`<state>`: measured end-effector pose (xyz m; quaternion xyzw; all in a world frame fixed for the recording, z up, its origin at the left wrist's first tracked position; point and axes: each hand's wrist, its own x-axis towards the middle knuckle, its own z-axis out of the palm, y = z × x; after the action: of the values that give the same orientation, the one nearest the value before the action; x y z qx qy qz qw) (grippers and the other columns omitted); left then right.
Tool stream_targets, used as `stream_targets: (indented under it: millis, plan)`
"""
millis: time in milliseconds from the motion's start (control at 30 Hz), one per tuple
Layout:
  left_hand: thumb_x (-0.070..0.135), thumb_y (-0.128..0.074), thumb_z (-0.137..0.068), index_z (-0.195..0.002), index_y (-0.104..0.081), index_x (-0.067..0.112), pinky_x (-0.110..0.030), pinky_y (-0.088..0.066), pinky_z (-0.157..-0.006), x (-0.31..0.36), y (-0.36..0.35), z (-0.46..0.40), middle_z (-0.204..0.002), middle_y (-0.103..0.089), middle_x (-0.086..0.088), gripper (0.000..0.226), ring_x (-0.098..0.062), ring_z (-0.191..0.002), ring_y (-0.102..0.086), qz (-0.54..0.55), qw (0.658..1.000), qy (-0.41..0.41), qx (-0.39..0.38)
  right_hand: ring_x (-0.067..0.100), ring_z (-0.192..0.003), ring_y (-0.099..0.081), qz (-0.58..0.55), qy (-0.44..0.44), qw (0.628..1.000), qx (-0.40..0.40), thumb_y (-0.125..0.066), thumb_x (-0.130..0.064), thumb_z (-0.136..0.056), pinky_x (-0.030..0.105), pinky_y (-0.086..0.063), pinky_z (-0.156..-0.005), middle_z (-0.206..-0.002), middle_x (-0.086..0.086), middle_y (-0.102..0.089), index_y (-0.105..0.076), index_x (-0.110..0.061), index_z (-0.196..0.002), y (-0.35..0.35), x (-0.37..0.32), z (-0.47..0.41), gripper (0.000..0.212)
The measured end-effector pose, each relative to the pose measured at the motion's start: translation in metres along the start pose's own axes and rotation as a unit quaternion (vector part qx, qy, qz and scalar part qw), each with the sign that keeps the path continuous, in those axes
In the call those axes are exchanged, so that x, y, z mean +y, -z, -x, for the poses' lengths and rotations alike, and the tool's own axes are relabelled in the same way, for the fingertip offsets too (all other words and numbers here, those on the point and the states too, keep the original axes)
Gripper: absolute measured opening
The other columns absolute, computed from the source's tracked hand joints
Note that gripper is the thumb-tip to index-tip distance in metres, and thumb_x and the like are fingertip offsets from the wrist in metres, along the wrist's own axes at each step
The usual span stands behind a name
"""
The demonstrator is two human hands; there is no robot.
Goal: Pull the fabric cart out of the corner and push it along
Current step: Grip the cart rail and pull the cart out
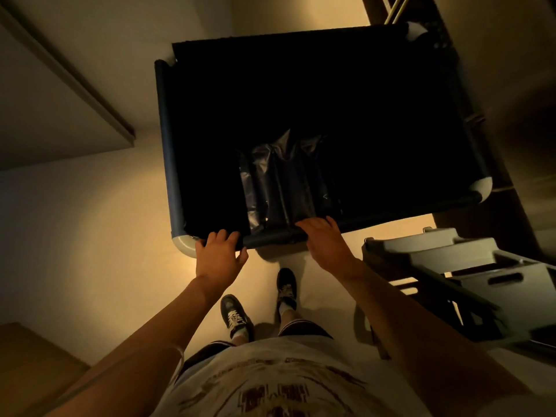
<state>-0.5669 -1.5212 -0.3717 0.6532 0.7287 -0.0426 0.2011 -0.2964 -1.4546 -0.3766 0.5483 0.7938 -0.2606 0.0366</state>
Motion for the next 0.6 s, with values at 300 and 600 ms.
stream_targets:
  millis: [300, 600]
  plan:
    - [0.044, -0.051, -0.099, -0.139, -0.053, 0.028, -0.045, -0.042, -0.105, 0.045, -0.004, -0.017, -0.130, -0.062, -0.001, 0.044, -0.026, -0.121, -0.055, 0.011, 0.999, -0.016, -0.027, 0.017, -0.141, -0.042, -0.013, 0.018, 1.000, 0.016, -0.051, -0.009, -0.097, 0.043, -0.007, -0.129, -0.144, -0.003, -0.054, -0.049, -0.024, -0.144, 0.023, 0.062, 0.002, 0.050]
    - [0.046, -0.049, -0.097, -0.135, -0.054, 0.028, -0.044, -0.038, -0.112, 0.045, 0.007, -0.032, -0.125, -0.062, 0.001, 0.043, -0.023, -0.117, -0.056, -0.013, 0.995, -0.084, -0.045, 0.022, -0.133, -0.048, -0.097, 0.052, 0.994, -0.012, -0.054, -0.015, -0.094, 0.038, -0.025, -0.121, -0.140, 0.000, -0.056, -0.050, -0.021, -0.142, 0.026, 0.045, -0.017, 0.049]
